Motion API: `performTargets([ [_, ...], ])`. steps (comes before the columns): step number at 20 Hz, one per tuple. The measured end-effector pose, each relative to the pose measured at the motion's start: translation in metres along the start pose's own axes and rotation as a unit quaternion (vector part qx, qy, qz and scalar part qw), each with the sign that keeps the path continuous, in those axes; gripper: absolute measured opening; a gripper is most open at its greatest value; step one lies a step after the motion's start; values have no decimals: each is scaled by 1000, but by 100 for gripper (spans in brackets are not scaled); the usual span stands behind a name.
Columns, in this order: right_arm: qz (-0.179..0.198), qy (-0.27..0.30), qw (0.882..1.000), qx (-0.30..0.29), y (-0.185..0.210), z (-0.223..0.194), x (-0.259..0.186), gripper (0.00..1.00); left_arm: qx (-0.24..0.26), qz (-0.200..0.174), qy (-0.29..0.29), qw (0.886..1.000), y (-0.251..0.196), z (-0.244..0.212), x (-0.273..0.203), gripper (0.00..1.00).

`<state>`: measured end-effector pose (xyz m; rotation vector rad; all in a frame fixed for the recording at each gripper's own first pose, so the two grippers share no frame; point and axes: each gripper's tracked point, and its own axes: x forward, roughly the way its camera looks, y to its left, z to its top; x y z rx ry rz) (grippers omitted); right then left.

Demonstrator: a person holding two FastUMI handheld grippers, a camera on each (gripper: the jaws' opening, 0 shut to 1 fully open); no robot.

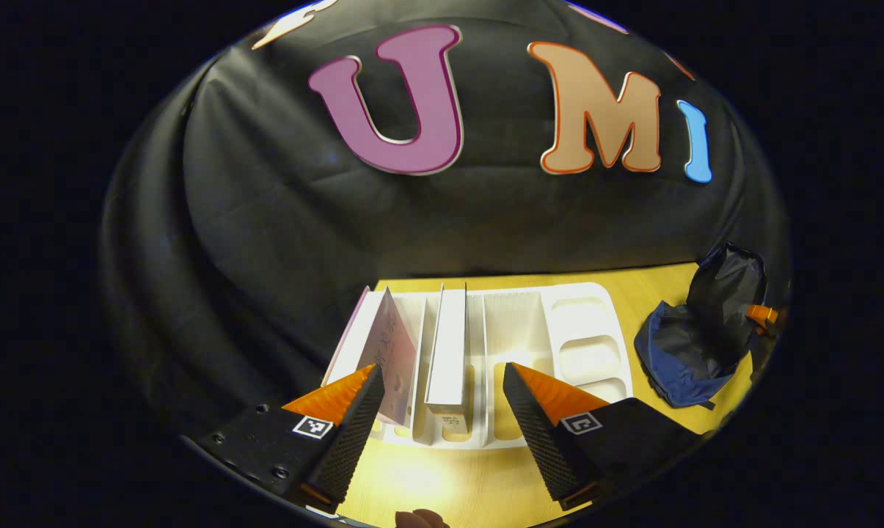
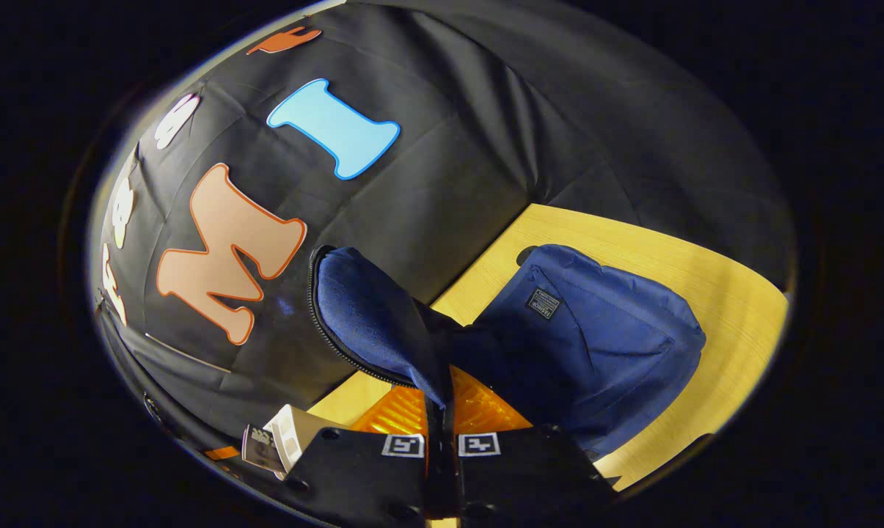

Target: Open the schoolbag, grab two books from the bookshelf and put them into the schoolbag.

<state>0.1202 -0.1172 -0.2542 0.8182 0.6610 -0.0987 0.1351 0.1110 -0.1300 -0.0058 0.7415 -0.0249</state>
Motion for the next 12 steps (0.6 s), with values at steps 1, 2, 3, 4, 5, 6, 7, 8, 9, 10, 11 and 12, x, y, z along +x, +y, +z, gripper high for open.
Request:
performTargets([
  [1, 0, -1, 1000, -1, 1, 1, 0, 4, -8, -10, 16, 1000, -2, -2, 9, 96],
  [2, 0, -1, 1000, -2, 1, 2, -1, 4, -15, -12, 42, 999, -2, -8, 14, 96],
  [3, 0, -2, 1000, -2, 1, 3, -2, 4, -20, -18, 59, 998, -3, -10, 21, 96],
  [4, 0, -4, 1000, 0, 0, 2, -2, 4, -21, -19, 73, 997, -3, -12, 25, 96],
  [5, -1, -5, 1000, 2, 0, 3, -1, 3, -9, -15, 81, 997, 0, -9, 30, 96],
  [6, -1, -5, 1000, 5, -1, 2, -1, 4, 5, -12, 85, 996, 2, -6, 34, 96],
  [7, -2, -5, 1000, 8, -1, 2, -1, 4, 17, -8, 90, 996, 4, -5, 36, 96],
  [8, -2, -4, 1000, 10, -1, 1, -1, 4, 24, -14, 97, 995, 1, -3, 40, 96],
  [9, -2, -2, 1000, 11, -1, 1, -1, 4, 26, -15, 110, 993, 1, -5, 44, 96],
  [10, -3, -2, 1000, 10, -2, 2, 0, 3, 28, -22, 124, 992, -2, -7, 47, 96],
  [11, -3, -2, 1000, 10, -1, 2, 1, 4, 30, -29, 139, 989, -5, -11, 54, 96],
  [12, -3, -2, 1000, 8, -1, 1, 0, 3, 34, -26, 154, 987, -3, -13, 58, 96],
])
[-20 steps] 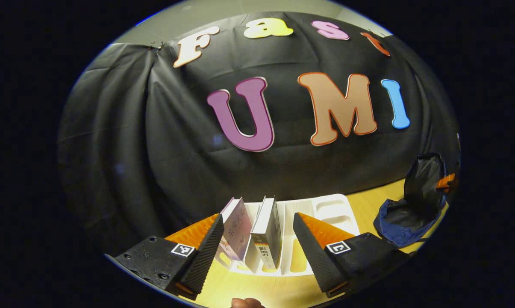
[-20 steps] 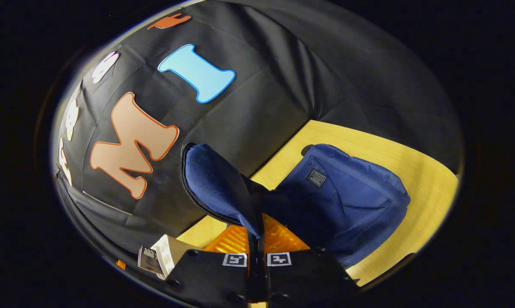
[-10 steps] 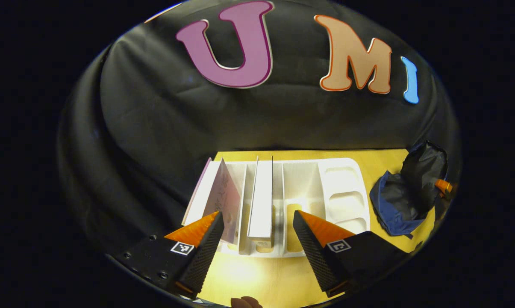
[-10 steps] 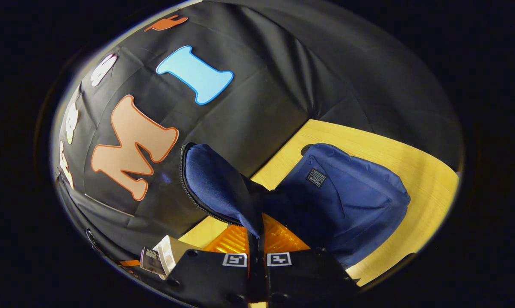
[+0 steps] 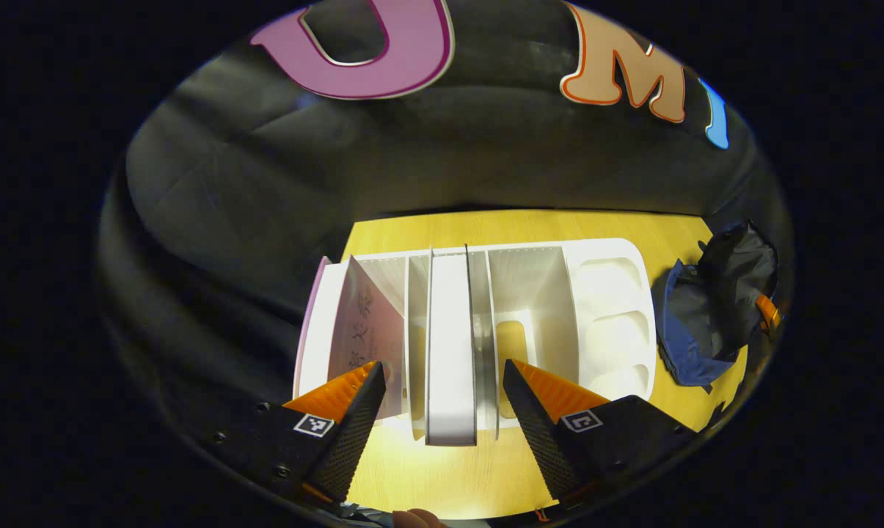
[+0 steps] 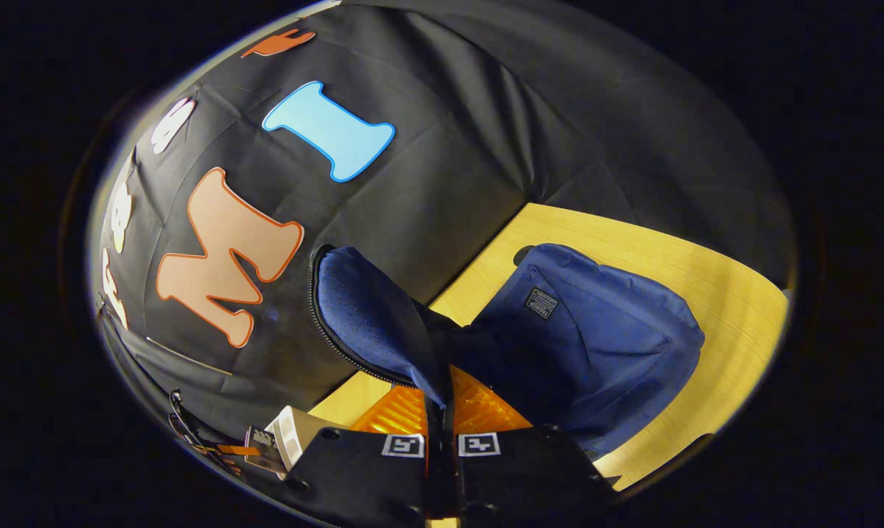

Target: Open the schoolbag, grab two books from the bookshelf and put them into the schoolbag.

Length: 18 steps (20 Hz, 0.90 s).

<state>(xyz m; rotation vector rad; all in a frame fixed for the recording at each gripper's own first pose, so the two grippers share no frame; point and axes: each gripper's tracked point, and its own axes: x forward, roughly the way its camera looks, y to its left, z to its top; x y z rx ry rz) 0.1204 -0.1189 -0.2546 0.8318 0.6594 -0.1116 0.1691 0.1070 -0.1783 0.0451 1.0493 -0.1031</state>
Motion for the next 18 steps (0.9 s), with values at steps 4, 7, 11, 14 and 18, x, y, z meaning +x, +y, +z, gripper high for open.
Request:
performTargets([
  [4, 0, 0, 1000, 3, 0, 0, 0, 4, 25, 7, 25, 999, 5, 8, 13, 95],
  [7, 0, 0, 1000, 8, 0, -1, 0, 4, 28, -3, 53, 998, -2, 7, 23, 95],
  [11, 0, 2, 1000, 8, -1, 0, 1, 4, 48, -4, 79, 996, -7, 6, 34, 93],
  [14, 0, 2, 1000, 9, -1, 0, 0, 4, 55, -1, 93, 994, -7, 6, 41, 92],
  [18, -2, 3, 1000, 8, -1, 0, 1, 4, 58, -3, 109, 992, -5, 1, 45, 88],
])
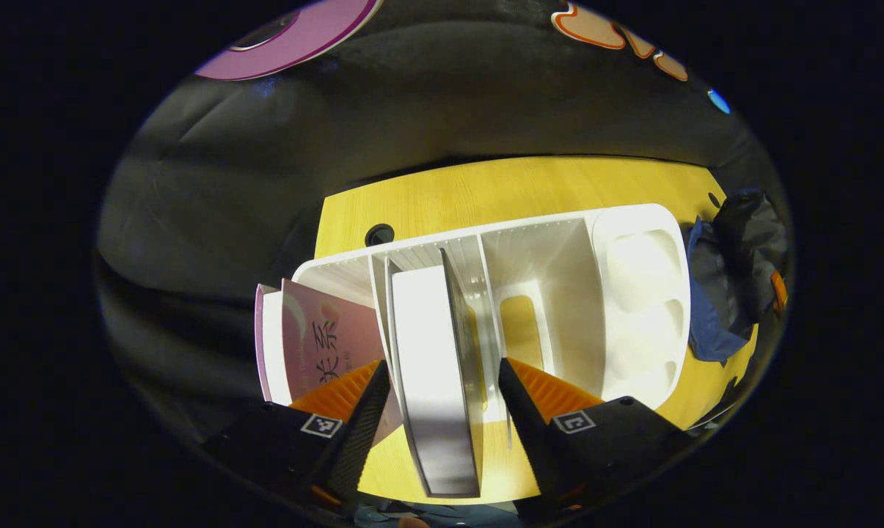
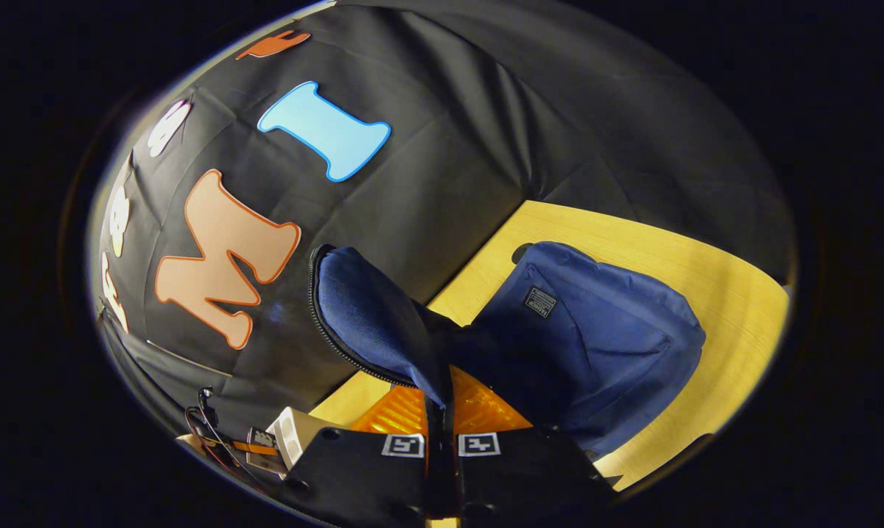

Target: Open the schoolbag, grab two books from the bookshelf and put them into the schoolbag.

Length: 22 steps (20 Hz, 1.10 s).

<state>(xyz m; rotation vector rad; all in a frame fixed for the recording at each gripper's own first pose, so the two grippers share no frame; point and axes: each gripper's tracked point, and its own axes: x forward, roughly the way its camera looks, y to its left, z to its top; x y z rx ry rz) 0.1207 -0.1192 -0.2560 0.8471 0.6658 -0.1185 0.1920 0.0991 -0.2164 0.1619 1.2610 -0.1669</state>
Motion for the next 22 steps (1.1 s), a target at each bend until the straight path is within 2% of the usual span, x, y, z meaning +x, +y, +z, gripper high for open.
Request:
performTargets([
  [1, 0, 1, 1000, 0, 0, 0, 0, 4, -4, 7, 12, 1000, 3, -5, 5, 77],
  [3, -1, 0, 1000, 0, -1, 0, 0, 3, 2, -19, 27, 999, -7, -11, -1, 46],
  [5, -2, 0, 1000, 3, 0, 0, 1, 4, 10, -41, 33, 999, -14, -14, -1, 38],
  [13, -7, 0, 1000, 5, -1, 1, 1, 4, 5, -48, 18, 999, -11, -16, -4, 32],
  [17, -8, 2, 1000, 8, -2, 0, 1, 4, 15, -34, 0, 999, 2, -13, -16, 33],
  [22, -10, 1, 1000, 15, -3, 1, 1, 4, 20, -47, -14, 999, 5, -16, -34, 33],
])
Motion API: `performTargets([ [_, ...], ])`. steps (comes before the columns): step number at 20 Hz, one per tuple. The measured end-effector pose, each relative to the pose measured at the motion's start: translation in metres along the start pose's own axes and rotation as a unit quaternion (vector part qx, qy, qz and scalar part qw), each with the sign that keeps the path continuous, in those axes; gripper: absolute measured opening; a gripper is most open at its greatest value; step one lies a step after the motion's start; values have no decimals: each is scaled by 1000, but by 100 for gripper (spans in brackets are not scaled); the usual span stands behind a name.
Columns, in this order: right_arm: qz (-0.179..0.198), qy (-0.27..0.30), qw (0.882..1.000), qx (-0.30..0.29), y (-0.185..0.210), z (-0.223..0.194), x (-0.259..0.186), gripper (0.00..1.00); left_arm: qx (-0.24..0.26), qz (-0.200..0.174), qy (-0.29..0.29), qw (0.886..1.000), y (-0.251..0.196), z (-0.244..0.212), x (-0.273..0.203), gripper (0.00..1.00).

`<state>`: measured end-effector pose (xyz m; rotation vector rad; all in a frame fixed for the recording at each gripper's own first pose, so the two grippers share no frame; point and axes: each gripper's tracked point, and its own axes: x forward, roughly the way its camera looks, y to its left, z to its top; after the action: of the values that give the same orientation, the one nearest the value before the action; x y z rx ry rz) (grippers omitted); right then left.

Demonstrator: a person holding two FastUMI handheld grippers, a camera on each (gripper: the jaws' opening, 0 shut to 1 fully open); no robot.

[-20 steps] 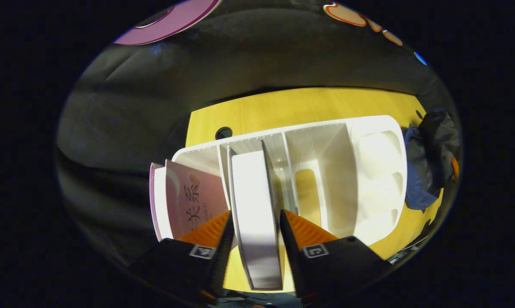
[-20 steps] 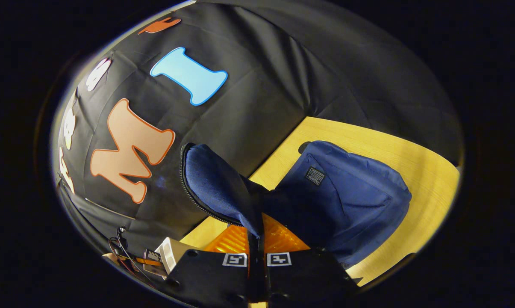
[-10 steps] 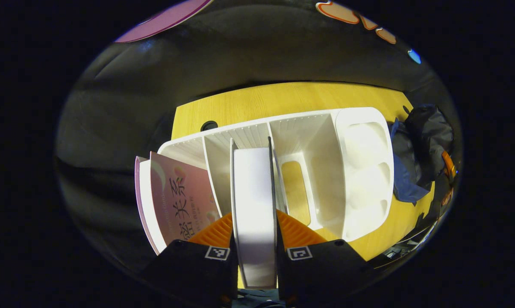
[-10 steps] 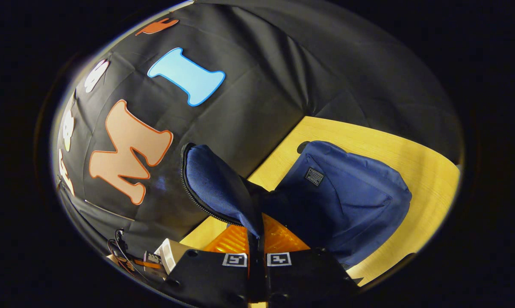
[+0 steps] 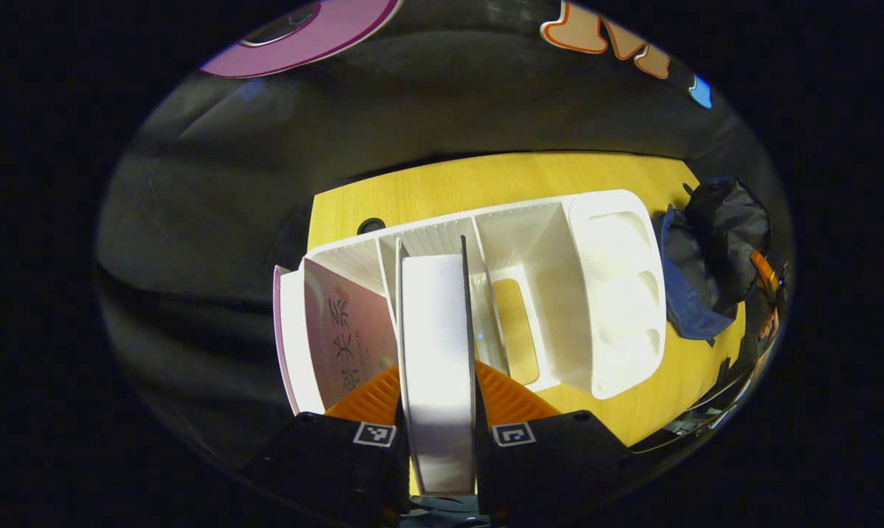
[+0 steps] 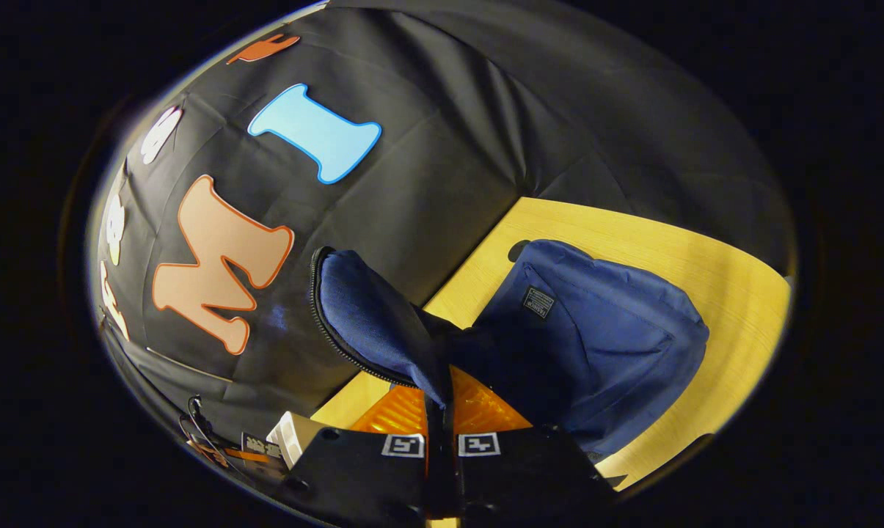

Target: Open the schoolbag, grab two books from the bookshelf and put them into the schoolbag.

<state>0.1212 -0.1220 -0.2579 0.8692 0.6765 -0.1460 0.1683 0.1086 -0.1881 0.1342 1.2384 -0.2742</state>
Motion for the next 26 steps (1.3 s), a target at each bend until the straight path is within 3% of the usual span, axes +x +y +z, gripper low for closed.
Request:
performTargets([
  [10, -1, 2, 1000, 4, 0, 2, 0, 4, 23, -3, -33, 999, -1, 6, -44, 31],
  [21, -5, 4, 1000, 5, -1, 5, -1, 4, -31, -37, -95, 994, 29, 18, -124, 32],
  [26, -6, 6, 1000, 5, -1, 4, 0, 3, -65, -95, -131, 985, 16, 26, -153, 32],
])
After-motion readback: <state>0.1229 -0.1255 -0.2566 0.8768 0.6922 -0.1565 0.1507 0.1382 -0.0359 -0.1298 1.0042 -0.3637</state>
